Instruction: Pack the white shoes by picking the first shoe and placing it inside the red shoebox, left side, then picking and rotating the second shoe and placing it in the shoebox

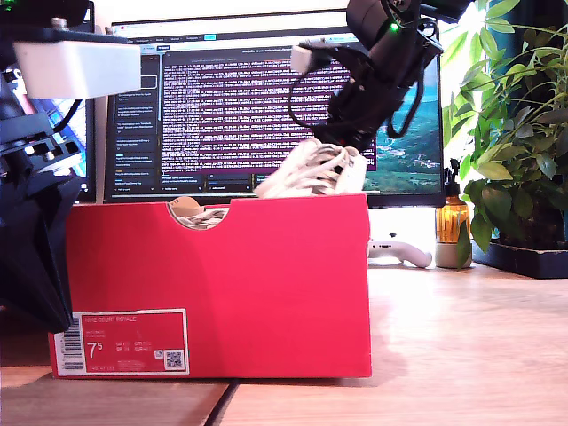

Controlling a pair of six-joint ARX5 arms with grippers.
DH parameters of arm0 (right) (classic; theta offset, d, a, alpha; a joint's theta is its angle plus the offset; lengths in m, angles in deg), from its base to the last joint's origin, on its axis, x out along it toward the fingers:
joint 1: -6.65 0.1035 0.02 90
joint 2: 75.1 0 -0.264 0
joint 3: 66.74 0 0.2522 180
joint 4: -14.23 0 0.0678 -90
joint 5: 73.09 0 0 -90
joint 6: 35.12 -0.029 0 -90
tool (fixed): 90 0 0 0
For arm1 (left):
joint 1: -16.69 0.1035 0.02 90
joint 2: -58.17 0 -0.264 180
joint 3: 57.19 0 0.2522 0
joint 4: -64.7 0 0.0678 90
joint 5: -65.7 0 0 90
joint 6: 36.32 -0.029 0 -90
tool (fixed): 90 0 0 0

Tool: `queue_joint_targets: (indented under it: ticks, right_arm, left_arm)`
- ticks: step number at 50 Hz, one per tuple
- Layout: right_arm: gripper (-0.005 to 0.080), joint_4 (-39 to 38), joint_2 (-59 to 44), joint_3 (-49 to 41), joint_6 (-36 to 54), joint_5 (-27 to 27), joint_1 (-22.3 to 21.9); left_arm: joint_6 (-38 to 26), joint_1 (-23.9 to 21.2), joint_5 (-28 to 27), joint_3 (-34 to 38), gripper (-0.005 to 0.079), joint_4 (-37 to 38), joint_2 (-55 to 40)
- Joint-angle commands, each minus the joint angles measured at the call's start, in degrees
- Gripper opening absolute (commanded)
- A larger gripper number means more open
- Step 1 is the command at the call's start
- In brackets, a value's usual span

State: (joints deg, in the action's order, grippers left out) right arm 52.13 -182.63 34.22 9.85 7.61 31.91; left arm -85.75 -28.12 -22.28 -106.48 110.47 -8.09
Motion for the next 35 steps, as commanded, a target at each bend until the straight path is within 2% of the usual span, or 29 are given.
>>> queue_joint_targets:
  ticks: [1, 10, 17, 23, 35]
  right_arm:
    - [-0.0010, 0.6, 0.6, 0.8, 1.6, 0.3, 1.6]
    - [0.0011, 2.1, 0.4, 0.8, 2.1, 3.5, 3.4]
    - [0.0155, 2.1, 0.4, 0.8, 2.0, 6.9, 4.8]
    - [0.0251, 2.0, 0.4, 0.8, 2.0, 7.5, 5.5]
    - [0.0273, 1.9, 0.4, 0.8, 2.0, 11.8, 6.6]
  left_arm:
    - [0.5, 0.1, -0.1, -0.3, -0.0017, -0.3, -0.8]
    - [0.5, 0.1, -0.1, -0.3, -0.0017, -0.3, -0.8]
    - [0.5, 0.1, -0.1, -0.3, -0.0017, -0.3, -0.8]
    - [0.6, 0.1, -0.1, -0.3, -0.0017, -0.3, -0.8]
    - [0.6, 0.1, -0.3, -0.3, -0.0017, -0.4, -0.8]
